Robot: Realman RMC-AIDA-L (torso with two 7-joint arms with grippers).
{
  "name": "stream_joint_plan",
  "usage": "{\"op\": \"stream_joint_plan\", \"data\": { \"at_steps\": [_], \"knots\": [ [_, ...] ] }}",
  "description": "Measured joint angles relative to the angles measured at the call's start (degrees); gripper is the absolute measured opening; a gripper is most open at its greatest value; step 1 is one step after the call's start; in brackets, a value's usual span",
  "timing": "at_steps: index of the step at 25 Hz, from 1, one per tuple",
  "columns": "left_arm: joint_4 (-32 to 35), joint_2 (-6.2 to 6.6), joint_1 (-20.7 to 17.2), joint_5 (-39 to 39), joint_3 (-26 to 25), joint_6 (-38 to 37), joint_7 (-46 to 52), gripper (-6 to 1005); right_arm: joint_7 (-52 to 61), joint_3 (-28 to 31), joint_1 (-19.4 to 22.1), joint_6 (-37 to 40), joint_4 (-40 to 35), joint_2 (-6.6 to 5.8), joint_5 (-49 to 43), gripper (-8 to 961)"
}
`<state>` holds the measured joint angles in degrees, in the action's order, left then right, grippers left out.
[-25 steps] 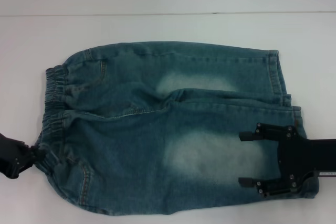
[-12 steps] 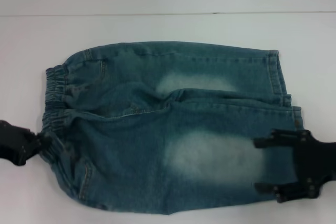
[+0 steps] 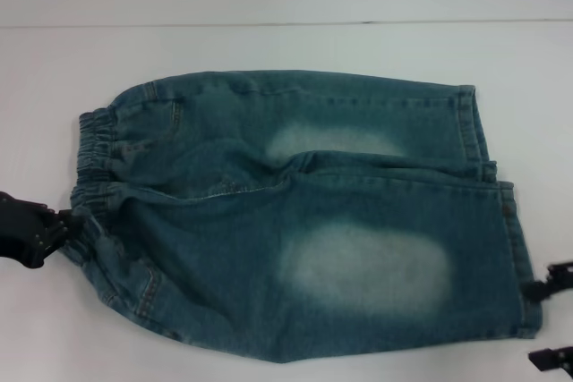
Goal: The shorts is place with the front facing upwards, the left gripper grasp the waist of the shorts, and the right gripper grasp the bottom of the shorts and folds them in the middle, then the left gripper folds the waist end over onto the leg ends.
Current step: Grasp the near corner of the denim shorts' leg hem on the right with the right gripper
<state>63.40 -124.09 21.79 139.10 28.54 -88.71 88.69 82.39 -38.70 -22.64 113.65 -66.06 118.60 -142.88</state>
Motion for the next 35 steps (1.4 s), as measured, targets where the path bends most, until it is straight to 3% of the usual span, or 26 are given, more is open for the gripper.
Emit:
{"op": "stream_joint_plan", "data": {
  "at_steps": [4,12,32,35],
  "knots": [
    [-0.46,0.02,-0.08,0.05,0.08,0.1,-0.39,50,2.76,-0.08,-2.15,-0.12,0.39,0.34,-7.08,879],
    [-0.45,0.06,-0.6,-0.01,0.11,0.51,-0.32,49,7.18,0.26,-1.68,-0.06,-2.42,0.05,-10.31,876],
    [-0.64,0.09,-0.95,0.32,0.05,1.29,-0.11,50,8.63,-2.86,-2.98,-2.92,-0.26,1.1,-12.23,876],
    [-0.9,0.05,-0.98,0.41,0.16,1.6,-0.11,49,9.21,-3.11,-3.14,-3.51,-0.18,1.13,-12.25,832]
  ]
}}
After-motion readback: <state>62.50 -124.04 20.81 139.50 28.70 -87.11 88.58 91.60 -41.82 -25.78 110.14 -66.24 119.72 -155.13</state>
